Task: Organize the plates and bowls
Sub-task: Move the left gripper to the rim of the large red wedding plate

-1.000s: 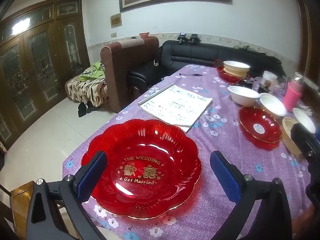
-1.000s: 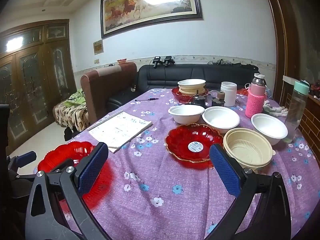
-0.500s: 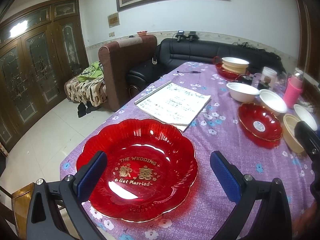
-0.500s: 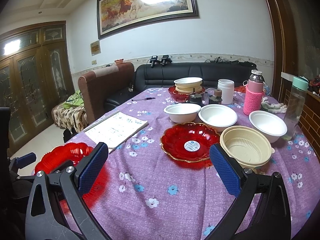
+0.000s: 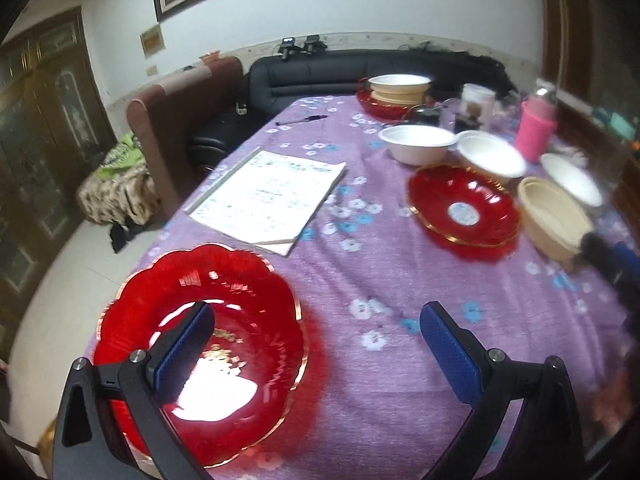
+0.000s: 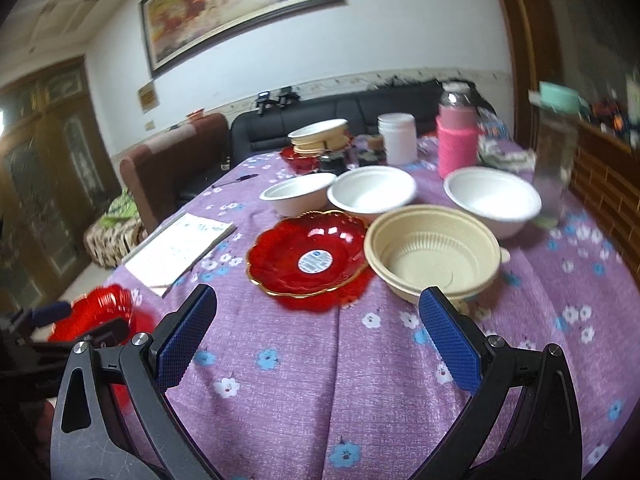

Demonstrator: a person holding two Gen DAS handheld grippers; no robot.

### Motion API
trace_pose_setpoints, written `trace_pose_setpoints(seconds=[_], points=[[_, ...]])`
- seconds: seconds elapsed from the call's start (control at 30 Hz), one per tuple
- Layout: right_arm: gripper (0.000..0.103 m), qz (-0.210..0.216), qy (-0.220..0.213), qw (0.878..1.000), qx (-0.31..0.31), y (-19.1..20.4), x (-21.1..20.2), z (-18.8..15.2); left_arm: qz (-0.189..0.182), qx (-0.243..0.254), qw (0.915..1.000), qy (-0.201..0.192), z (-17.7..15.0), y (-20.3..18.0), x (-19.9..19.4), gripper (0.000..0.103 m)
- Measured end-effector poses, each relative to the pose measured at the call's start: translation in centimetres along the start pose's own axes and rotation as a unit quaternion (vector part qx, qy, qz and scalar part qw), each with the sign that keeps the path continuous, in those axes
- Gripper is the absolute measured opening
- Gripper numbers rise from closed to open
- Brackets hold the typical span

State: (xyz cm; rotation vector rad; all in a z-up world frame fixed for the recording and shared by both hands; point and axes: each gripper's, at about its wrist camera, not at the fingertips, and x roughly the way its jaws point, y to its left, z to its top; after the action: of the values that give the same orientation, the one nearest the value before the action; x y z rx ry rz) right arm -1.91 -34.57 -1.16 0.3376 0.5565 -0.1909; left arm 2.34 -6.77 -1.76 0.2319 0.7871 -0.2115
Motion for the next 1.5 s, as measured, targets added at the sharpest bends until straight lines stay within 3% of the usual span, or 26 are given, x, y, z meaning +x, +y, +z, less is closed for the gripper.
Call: trace_pose_setpoints(seconds=[0.1, 0.27, 0.5, 0.6, 0.87, 1.5], points=[[0.103, 0.032, 0.006, 0.999, 0.003, 0.5, 0.5, 0.2, 0.011, -0.008, 0.9999, 0.001, -1.1, 2.0, -0.6, 0.102], [0.103, 0.081, 0.016, 0.995, -0.05, 5.1, 0.7, -0.1, 0.078, -0.029, 0.9965, 0.003, -3.1, 8.0, -2.1, 0.102], [0.103, 0.138, 0.045, 0.982, -0.118, 12.5, 1.4, -1.3, 0.185, -0.088, 0.9787, -0.011, -4.9, 17.5, -4.3, 0.103], [0.103, 0.149, 0.063, 0.975, -0.15, 15.0, 2.3, -2.3, 0.183, -0.115, 0.9764, -0.001, -5.5, 19.6, -3.6, 0.103], [0.103, 0.155, 0.112, 0.967, -0.169, 18.5, 5.4, -4.4, 0.145, -0.146, 0.9784, 0.02, -5.4, 20.4, -1.1, 0.103], [0.103, 0.157, 0.15, 0.964, -0.154, 20.2, 9.7, -5.4, 0.109, -0.123, 0.9848, 0.055, -4.4, 18.5, 2.5, 0.103]])
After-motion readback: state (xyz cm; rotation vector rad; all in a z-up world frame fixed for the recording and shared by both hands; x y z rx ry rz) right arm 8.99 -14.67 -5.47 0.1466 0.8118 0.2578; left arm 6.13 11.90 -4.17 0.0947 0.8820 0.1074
